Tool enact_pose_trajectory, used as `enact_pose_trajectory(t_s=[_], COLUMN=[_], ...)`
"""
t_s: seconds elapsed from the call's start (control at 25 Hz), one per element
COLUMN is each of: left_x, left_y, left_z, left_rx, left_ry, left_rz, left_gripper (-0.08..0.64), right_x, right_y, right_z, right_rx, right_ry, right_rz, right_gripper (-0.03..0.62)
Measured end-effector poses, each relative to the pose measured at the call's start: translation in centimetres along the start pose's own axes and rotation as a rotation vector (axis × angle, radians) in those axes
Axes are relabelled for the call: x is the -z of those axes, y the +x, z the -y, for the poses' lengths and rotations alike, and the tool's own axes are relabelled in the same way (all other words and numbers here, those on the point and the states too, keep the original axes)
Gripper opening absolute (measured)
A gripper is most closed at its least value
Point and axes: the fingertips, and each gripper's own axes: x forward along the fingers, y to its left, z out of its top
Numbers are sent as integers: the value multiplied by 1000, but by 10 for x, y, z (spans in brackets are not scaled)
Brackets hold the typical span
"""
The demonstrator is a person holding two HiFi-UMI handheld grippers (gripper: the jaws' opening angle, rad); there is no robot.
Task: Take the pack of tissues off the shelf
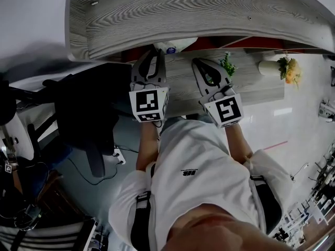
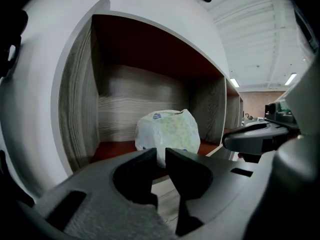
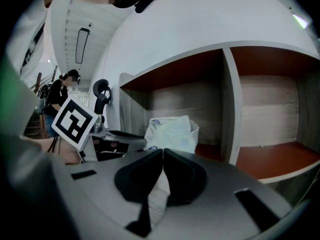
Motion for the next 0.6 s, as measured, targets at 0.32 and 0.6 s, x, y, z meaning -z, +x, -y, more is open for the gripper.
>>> enact_pose_trajectory(t_s=[0.32,0.6], left_x=[2,4], left_y=[5,4], left_z=[-2,1], left_rx=[18,53], left_ry=[-18,-37], left_rz=[-4,-2], left_gripper=[44,29], right_x=[0,1], right_y=[0,-2], right_z=[0,-1], right_rx=[2,10], right_ry=[0,-3], right_rz=[-1,-1], right_gripper=[26,26])
